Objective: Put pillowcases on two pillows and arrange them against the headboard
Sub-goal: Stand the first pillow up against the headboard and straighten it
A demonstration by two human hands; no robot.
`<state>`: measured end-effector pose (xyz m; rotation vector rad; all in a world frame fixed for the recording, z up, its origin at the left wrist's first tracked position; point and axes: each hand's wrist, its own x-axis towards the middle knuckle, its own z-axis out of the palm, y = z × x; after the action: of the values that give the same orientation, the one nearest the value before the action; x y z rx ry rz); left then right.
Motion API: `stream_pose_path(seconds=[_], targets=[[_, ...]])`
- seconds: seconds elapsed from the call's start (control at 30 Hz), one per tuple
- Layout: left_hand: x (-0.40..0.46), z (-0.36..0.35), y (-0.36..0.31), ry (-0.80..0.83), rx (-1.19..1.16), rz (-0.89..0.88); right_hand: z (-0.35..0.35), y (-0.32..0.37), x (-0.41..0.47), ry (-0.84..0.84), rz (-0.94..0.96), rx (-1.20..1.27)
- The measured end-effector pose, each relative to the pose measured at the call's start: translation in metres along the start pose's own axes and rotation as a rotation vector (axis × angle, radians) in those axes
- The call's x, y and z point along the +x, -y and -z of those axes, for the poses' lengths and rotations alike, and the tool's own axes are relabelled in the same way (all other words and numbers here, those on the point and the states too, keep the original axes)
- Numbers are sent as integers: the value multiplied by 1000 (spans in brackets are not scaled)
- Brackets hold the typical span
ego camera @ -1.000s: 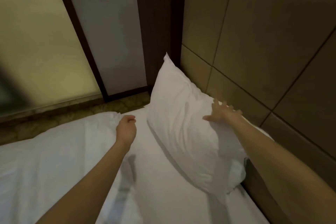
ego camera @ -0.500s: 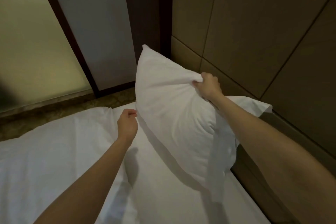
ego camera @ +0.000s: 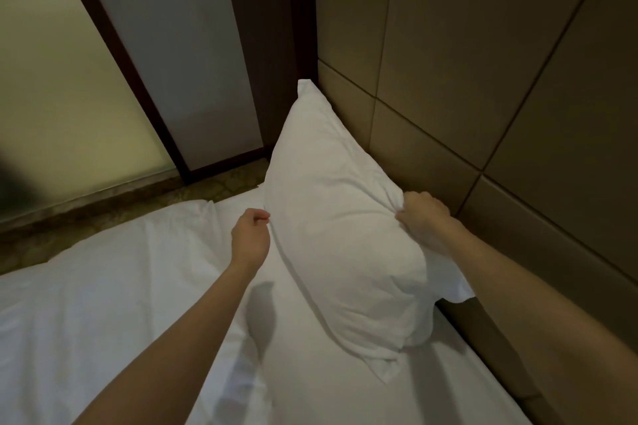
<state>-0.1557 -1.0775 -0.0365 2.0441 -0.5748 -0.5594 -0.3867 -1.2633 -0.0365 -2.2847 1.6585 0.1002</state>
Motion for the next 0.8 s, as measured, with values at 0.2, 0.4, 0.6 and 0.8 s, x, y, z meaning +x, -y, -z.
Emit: stream_pose_path(seconds=[0.2, 0.4, 0.6, 0.8], targets=[[-2, -7, -2, -26, -97, -8, -6, 27, 30, 116, 6, 525], [8, 3, 9, -44, -89, -24, -23, 62, 63, 123, -60, 283], [23, 24, 23, -98, -145, 15, -38, 105, 61, -135, 18, 578], [40, 47, 5, -184, -112, -46, 59, 144, 84, -549, 132, 852]])
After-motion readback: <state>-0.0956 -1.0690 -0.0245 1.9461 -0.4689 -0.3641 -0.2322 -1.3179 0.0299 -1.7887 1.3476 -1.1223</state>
